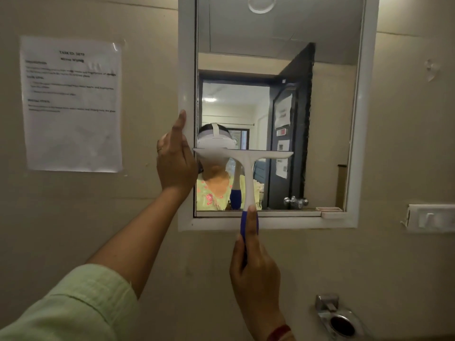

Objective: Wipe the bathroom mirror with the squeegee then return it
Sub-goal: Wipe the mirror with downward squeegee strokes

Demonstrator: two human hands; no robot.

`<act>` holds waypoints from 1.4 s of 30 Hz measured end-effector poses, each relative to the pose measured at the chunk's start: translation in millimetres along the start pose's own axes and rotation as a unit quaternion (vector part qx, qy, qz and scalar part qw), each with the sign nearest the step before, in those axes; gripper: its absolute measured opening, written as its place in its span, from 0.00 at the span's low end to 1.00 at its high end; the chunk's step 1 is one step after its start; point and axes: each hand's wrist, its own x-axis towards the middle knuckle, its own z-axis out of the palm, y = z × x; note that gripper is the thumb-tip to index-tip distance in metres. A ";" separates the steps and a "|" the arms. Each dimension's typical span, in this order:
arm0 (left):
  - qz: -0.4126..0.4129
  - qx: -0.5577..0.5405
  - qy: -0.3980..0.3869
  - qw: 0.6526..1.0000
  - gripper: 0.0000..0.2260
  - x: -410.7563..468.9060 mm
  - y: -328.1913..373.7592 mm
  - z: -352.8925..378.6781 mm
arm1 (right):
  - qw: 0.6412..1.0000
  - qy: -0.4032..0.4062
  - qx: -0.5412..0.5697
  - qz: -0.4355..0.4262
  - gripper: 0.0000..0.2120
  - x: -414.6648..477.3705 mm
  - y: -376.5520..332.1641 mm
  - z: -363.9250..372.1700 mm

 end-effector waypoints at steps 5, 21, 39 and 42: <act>0.008 -0.002 0.002 1.000 0.18 -0.2 -0.8 0.3 | 1.000 -0.015 0.003 0.009 0.29 -17.7 2.4 -0.7; 0.022 -0.019 0.000 1.000 0.19 3.1 -3.8 2.2 | 0.998 -0.047 0.000 0.039 0.29 -60.0 9.9 -3.2; 0.041 0.000 -0.001 0.999 0.18 4.3 -3.2 4.0 | 0.992 -0.083 -0.011 0.093 0.23 -82.8 5.9 -12.0; 0.041 0.002 -0.004 0.999 0.18 4.7 -2.9 2.9 | 0.991 -0.092 -0.005 0.095 0.23 -86.6 4.2 -14.5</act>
